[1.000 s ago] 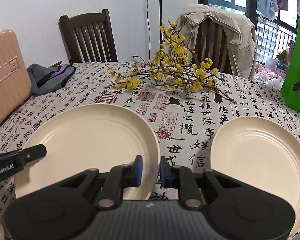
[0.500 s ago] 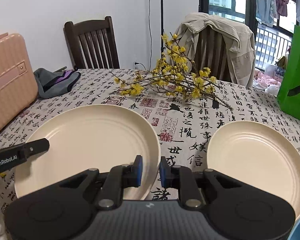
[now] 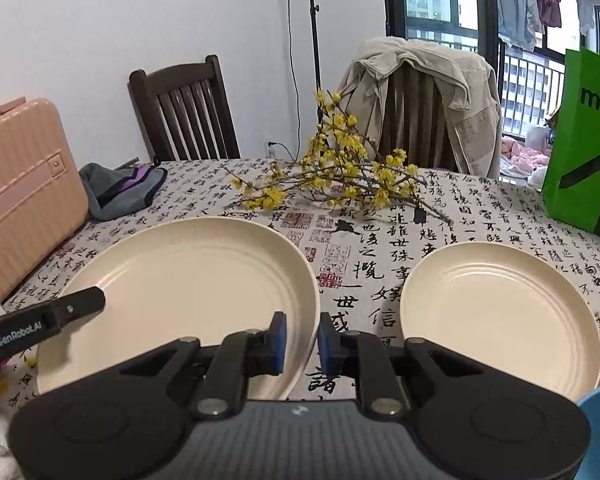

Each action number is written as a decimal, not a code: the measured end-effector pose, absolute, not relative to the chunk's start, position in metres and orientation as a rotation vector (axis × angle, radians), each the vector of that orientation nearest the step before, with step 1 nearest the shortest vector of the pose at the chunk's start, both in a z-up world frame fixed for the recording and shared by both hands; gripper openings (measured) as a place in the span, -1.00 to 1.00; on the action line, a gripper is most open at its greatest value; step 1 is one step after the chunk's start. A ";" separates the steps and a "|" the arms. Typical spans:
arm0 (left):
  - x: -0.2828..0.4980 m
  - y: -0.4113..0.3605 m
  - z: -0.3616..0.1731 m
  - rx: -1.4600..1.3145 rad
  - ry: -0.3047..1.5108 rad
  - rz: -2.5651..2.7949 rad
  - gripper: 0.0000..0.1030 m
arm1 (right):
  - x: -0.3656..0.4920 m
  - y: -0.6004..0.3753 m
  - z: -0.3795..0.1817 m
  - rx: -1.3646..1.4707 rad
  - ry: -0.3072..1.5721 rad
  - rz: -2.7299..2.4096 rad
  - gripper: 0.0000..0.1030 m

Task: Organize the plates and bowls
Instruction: 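Lift the gripped cream plate up off the table with both grippers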

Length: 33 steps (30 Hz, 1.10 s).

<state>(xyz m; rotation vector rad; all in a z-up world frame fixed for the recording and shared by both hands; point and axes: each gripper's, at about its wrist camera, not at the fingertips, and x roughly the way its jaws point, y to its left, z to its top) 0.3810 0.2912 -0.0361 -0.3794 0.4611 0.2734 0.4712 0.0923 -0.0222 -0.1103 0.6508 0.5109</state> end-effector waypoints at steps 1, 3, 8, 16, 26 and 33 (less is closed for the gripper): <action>0.379 0.291 -0.034 -0.377 0.456 0.271 -0.70 | 0.470 0.091 -0.021 -0.109 0.645 0.511 -0.69; 0.375 0.288 -0.029 -0.370 0.441 0.271 -0.70 | 0.467 0.089 -0.017 -0.103 0.636 0.517 -0.69; 0.369 0.286 -0.022 -0.363 0.417 0.269 -0.70 | 0.458 0.085 -0.009 -0.099 0.612 0.528 -0.69; 0.356 0.279 -0.012 -0.357 0.394 0.262 -0.70 | 0.444 0.078 -0.002 -0.103 0.588 0.527 -0.69; 0.340 0.269 0.001 -0.342 0.372 0.257 -0.70 | 0.426 0.066 0.005 -0.086 0.568 0.527 -0.69; 0.328 0.260 0.008 -0.331 0.357 0.249 -0.70 | 0.413 0.057 0.011 -0.080 0.551 0.524 -0.69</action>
